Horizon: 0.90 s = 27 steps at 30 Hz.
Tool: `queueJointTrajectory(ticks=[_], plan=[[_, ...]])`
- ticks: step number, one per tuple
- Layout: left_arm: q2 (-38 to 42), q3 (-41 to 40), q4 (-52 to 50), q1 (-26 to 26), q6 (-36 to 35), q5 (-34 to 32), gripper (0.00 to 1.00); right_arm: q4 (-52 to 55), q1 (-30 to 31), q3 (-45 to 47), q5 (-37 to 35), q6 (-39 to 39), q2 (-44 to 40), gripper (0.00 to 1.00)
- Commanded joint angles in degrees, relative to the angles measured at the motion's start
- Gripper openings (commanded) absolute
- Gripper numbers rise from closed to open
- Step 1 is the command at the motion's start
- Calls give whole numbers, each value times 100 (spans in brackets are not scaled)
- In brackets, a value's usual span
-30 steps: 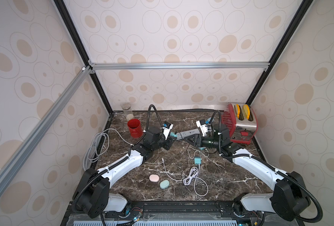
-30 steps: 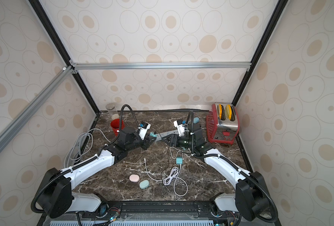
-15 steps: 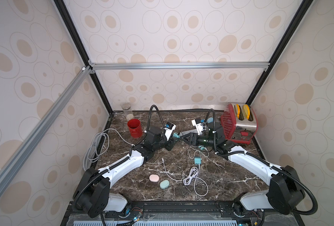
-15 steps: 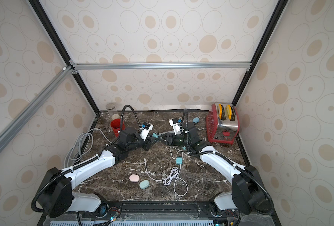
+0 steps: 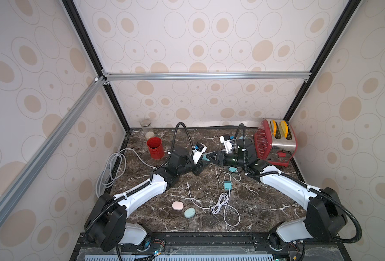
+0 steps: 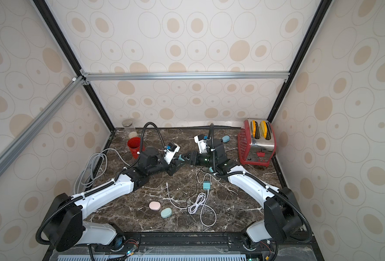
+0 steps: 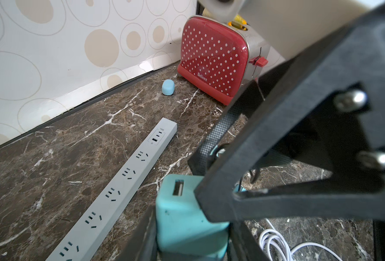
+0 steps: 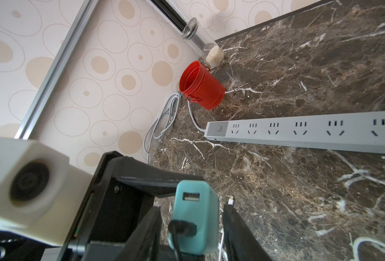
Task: Charge the bluetooth headset
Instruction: Pick up the plug from the center of the board.
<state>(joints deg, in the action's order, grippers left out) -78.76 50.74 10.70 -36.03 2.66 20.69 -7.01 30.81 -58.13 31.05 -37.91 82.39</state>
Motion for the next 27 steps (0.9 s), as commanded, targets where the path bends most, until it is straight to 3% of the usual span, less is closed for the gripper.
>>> queueJointTrajectory(ticks=[1,11,16,25,27], plan=[[1,58,222,-73,-267,63,24,177,48,-153,-3,1,40,43],[19,85,222,-131,-325,-34,23,870,166,-380,-207,363,105,42],[-14,92,222,-143,-375,-77,24,1106,180,-583,-101,531,223,33],[-43,142,240,-150,-512,-252,24,1583,183,-966,42,863,495,28],[-43,155,231,-151,-549,-254,24,1690,186,-1013,50,922,520,42]])
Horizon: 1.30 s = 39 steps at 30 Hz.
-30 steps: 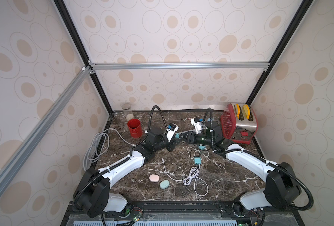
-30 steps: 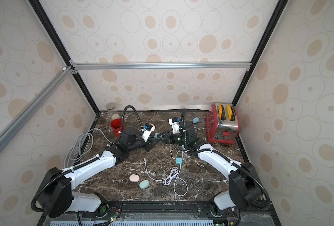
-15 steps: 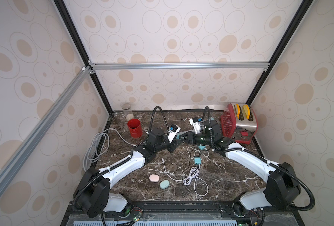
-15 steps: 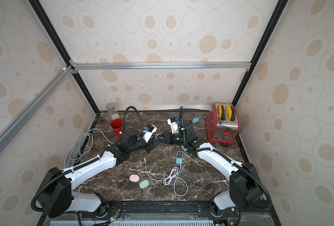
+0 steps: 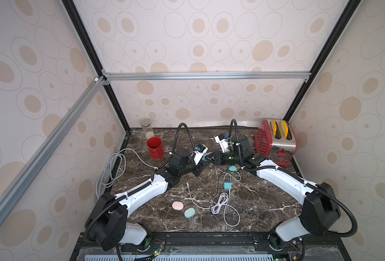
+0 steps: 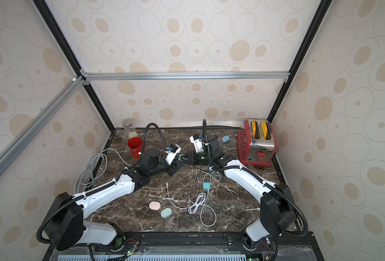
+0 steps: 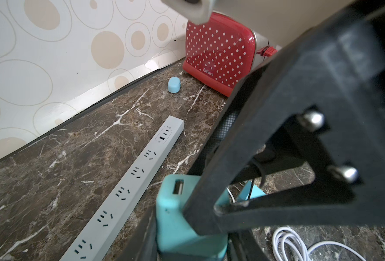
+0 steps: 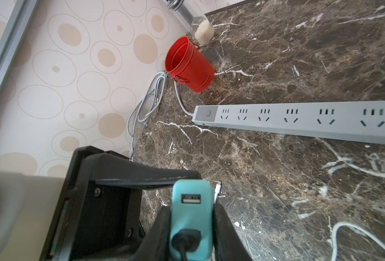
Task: Charge the bluetooth headset
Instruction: Pick up the plug from the center of the board.
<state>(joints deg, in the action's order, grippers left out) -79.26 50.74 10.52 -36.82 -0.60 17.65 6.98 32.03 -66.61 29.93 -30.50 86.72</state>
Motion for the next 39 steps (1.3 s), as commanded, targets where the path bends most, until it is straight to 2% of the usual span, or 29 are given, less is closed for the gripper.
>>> queueJointTrajectory(ticks=[1,3,10,13,14,18,19,22,26,30,33,35,39], plan=[[8,164,240,-76,-229,46,24,322,59,-179,154,193,76,46],[-5,186,190,-72,-264,44,23,345,61,-164,106,201,65,46],[-72,226,143,-71,-301,9,23,498,58,-194,60,310,-6,29],[-45,217,160,-72,-300,-49,27,623,53,-252,75,459,-5,23],[-38,209,154,-72,-292,-73,32,652,45,-265,74,541,-6,21],[11,208,87,-71,-275,-222,77,671,-198,-318,416,935,-29,16],[35,195,52,-72,-262,-260,82,635,-310,-318,512,1090,-36,15],[105,225,-336,-66,-358,-238,92,654,-704,-368,761,1973,-69,13],[324,-227,-146,-12,-244,-250,93,716,-1391,-555,1433,3493,139,14],[433,-573,-52,116,-62,-461,91,1295,-1972,-1201,2348,5151,909,10],[471,-724,-25,169,-12,-527,90,2570,-2129,-2208,2712,6751,1712,9],[488,-798,9,213,15,-543,89,3352,-2113,-2979,2491,7467,2210,10],[493,-961,187,351,99,-510,88,4927,-2126,-4171,2309,9691,3089,7]])
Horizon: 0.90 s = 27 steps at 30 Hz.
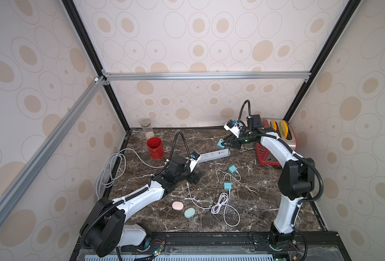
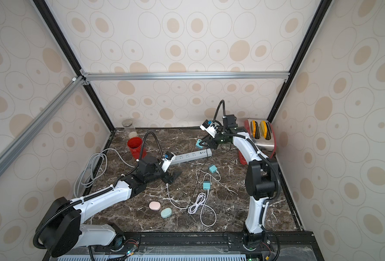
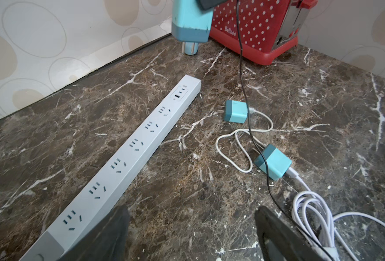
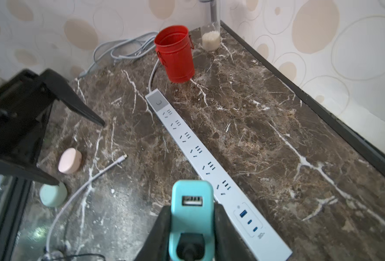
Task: Charge the bluetooth headset
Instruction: Pick up the plug from the center of the board, then move the socket to the center of the board.
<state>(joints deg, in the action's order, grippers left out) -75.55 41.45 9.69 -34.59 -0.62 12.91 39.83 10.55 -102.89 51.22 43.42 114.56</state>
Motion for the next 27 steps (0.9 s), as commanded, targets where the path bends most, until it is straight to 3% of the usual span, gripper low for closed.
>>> queueJointTrajectory(ticks=[1,6,15,24,27], plan=[[112,-66,302,171,114,-13,88,1858,20,-784,84,2661,506,7],[-17,-71,363,396,125,-5,87,2806,-56,-1896,-261,3796,1378,7],[-639,344,457,475,15,-88,86,3696,-211,-3640,-165,4785,2620,6],[-996,640,484,615,4,-182,86,2837,5,-3178,82,4745,2657,6],[-1369,1028,194,702,-353,-110,88,2714,57,-3115,237,4702,2705,7]])
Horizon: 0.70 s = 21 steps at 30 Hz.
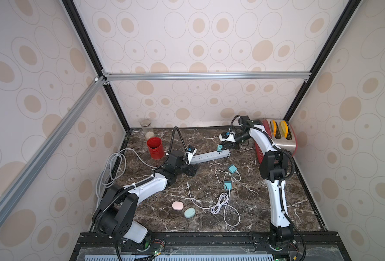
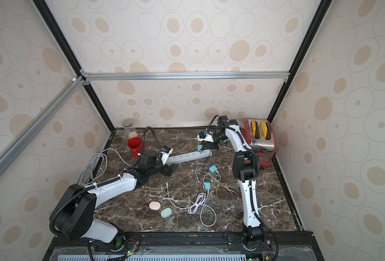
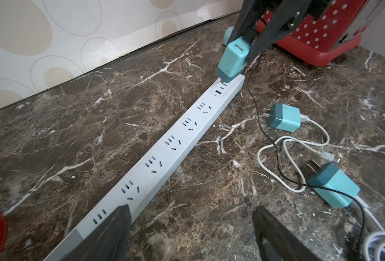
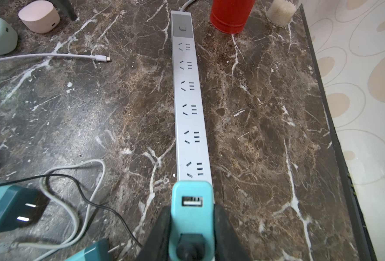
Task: Charge the bluetooth headset
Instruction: Move the socket to the center of the board.
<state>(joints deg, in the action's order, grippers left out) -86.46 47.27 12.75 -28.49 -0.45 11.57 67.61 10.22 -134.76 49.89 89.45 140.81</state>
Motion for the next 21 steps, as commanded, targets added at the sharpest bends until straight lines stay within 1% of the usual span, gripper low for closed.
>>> queueJointTrajectory(ticks=[1,3,6,8,9,11,13,15,18,21], plan=[[-481,721,-409,102,-628,97,89,-55,90,40,427,93,110,7],[-843,1371,-1124,120,-1122,86,89,0,86,-1,452,87,147,7],[-1151,1937,-1565,171,-1740,211,89,216,53,47,412,205,84,7],[-1291,2184,-1780,269,-2057,541,88,276,-7,121,528,295,36,7],[-1412,2397,-2063,333,-2300,774,88,291,-47,157,610,331,10,7],[-1700,2821,-2650,376,-2729,973,86,384,-98,169,701,442,-1,7],[-2084,3355,-3264,379,-3101,980,83,432,-116,199,682,525,-1,7],[-2359,3736,-3637,374,-3377,1023,82,421,-124,262,617,556,-1,7],[-2714,4216,-4061,379,-3732,868,84,380,-134,275,583,547,18,7],[-3226,4961,-4746,384,-4028,690,84,346,-134,275,609,510,32,7]])
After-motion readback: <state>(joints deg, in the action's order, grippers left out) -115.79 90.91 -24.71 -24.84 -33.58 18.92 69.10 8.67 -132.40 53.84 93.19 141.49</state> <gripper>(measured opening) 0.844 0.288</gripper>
